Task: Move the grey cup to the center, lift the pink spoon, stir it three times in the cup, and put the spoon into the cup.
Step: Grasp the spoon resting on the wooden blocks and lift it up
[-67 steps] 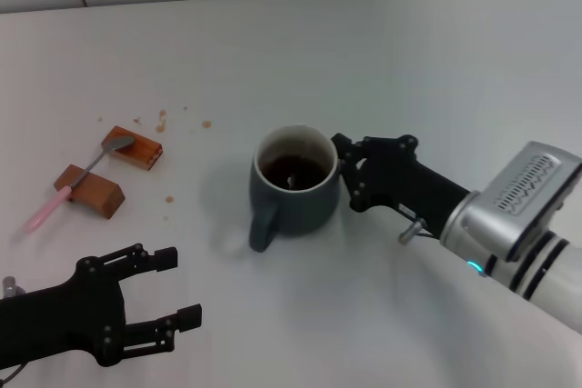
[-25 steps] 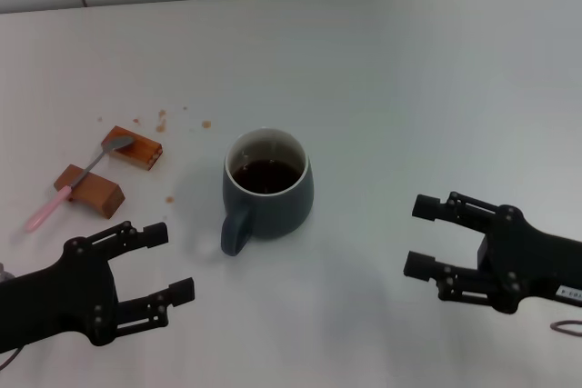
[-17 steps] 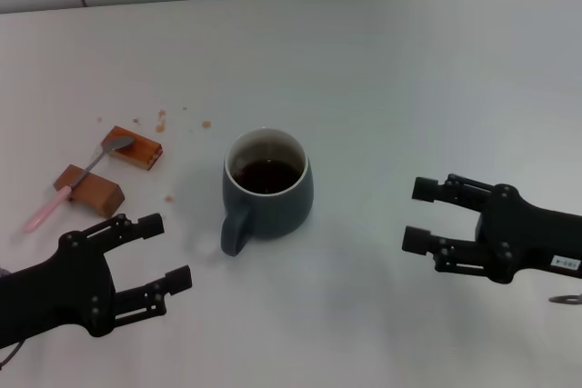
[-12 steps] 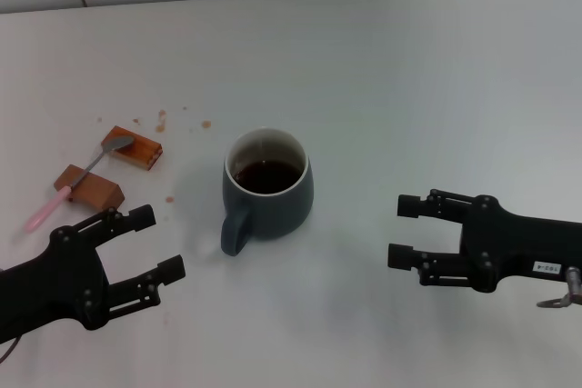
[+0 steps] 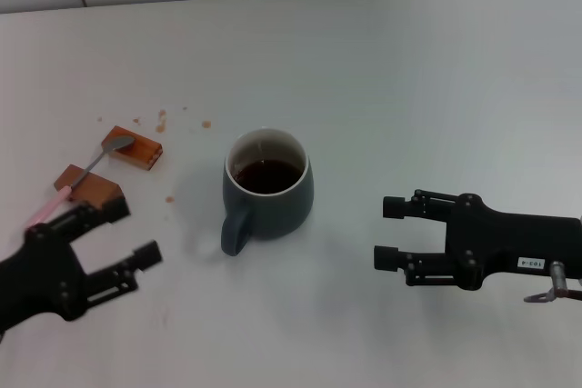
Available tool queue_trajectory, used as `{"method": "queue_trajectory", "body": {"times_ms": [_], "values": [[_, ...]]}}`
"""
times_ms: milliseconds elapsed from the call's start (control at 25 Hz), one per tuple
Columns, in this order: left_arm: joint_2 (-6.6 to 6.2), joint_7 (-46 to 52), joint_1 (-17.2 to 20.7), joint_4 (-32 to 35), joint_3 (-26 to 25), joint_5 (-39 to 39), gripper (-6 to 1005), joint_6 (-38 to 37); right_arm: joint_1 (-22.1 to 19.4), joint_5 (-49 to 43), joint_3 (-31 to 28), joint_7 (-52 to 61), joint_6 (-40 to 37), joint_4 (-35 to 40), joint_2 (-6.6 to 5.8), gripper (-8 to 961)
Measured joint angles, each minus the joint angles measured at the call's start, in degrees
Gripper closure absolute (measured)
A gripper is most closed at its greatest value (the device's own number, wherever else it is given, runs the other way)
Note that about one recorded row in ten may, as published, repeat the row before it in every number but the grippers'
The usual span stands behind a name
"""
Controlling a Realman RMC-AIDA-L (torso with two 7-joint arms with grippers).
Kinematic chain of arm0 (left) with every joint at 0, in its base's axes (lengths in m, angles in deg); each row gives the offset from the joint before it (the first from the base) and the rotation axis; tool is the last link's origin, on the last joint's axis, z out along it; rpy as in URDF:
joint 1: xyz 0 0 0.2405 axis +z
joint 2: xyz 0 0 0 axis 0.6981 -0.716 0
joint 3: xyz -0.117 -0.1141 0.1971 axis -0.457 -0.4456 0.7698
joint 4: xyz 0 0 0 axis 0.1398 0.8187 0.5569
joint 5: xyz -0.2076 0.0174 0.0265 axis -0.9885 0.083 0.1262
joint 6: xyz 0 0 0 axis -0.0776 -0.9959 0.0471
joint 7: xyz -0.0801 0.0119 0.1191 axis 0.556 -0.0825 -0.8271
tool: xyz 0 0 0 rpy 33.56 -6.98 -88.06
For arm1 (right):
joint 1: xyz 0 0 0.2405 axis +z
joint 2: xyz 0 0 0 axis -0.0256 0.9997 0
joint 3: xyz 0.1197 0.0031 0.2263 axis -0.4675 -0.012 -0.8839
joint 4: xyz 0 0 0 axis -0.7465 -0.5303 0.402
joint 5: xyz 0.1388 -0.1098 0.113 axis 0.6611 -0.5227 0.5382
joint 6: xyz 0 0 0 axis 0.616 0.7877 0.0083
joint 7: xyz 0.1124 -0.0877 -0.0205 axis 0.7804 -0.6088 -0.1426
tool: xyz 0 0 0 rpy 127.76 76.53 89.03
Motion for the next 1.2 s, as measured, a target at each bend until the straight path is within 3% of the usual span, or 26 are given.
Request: {"method": "queue_trajectory", "body": {"times_ms": [200,280,400,440,520,760,1200], "values": [[-0.28,1.1,0.3,-4.1,-5.6,-3.1,177,-1.8,0.3,0.2,0.1,0.0,0.5,-0.2,0.0,129],[-0.41,4.4,0.4,-7.0,-11.4,-4.2,177,-2.6,0.4,0.2,0.1,0.0,0.5,-0.2,0.0,129],[-0.41,4.4,0.4,-7.0,-11.4,-4.2,177,-2.6,0.4,0.2,0.1,0.0,0.5,-0.2,0.0,130],[-0.43,8.2,0.3,-9.1,-17.8,-4.2,177,-3.8,0.4,0.2,0.1,0.0,0.6,-0.2,-0.01,130],[-0.47,12.9,0.3,-10.5,-22.4,-4.3,177,-3.6,0.5,0.2,0.1,0.0,0.8,-0.2,-0.01,130],[-0.64,21.9,0.1,-12.2,-24.6,-4.2,177,1.0,0.6,0.2,0.2,0.0,1.1,-0.2,0.0,130],[-1.31,27.2,1.0,-16.1,-27.7,-4.0,178,7.9,0.7,-0.1,0.3,0.0,1.1,-0.2,-0.01,130]]}}
